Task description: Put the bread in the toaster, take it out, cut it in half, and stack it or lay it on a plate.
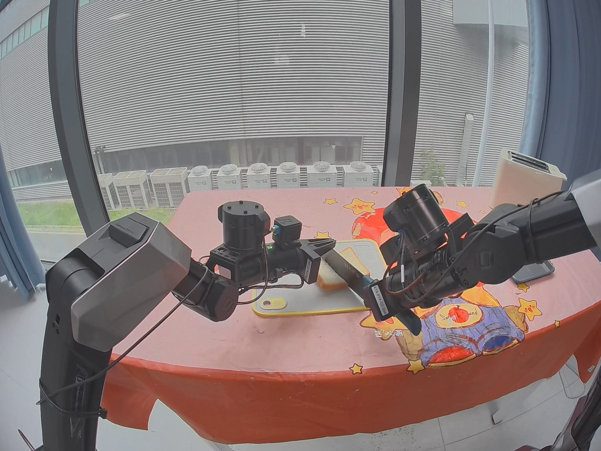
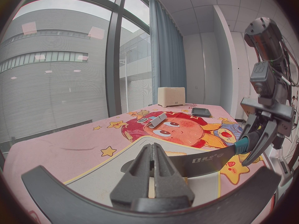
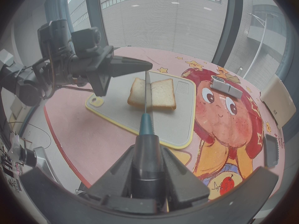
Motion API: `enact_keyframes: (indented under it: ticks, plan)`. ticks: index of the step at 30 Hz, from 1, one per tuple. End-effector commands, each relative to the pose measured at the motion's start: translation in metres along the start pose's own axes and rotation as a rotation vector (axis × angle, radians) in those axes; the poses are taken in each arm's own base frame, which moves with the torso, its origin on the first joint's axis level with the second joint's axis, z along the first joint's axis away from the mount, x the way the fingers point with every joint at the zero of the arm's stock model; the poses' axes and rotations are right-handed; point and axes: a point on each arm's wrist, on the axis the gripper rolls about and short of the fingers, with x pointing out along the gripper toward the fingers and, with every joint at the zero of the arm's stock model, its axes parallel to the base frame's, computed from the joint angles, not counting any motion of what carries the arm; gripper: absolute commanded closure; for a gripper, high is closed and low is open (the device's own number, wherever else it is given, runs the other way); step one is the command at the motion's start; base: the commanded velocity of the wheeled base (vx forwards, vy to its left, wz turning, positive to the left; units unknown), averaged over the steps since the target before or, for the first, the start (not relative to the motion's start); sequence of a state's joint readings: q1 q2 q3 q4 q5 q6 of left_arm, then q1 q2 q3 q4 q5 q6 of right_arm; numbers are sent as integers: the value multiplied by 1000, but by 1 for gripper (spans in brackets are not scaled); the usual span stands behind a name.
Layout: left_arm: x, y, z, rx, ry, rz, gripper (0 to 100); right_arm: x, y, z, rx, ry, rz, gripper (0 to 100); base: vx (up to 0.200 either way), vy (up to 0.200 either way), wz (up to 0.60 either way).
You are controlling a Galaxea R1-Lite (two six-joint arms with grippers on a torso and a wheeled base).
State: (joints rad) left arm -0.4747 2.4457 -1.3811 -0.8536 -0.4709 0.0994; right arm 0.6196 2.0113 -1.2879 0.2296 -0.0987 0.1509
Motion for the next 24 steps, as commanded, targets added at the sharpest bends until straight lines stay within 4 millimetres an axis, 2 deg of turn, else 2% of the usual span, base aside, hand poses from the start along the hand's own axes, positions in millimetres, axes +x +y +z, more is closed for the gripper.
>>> enact_keyframes:
  ticks: [1, 6, 8, 16, 20, 24]
  plan:
    - [1, -1, -3, -3, 6, -2, 100, 6, -1, -13, -4, 52, -9, 100, 0, 0, 0]
    - [-1, -1, -1, 0, 1, 1, 100, 8, -1, -14, -6, 55, -8, 100, 0, 0, 0]
    - [-4, -2, 8, 10, -18, 2, 100, 8, -1, -14, -6, 54, -8, 100, 0, 0, 0]
    - [-3, -2, 3, 2, -3, 2, 100, -9, 0, 14, 6, -53, 5, 100, 0, 0, 0]
    - [0, -1, -4, -5, 10, 1, 100, -7, 0, 11, 5, -43, 4, 100, 0, 0, 0]
    - [1, 0, -3, -3, 8, 1, 100, 7, -4, -7, 3, 34, -12, 100, 0, 0, 0]
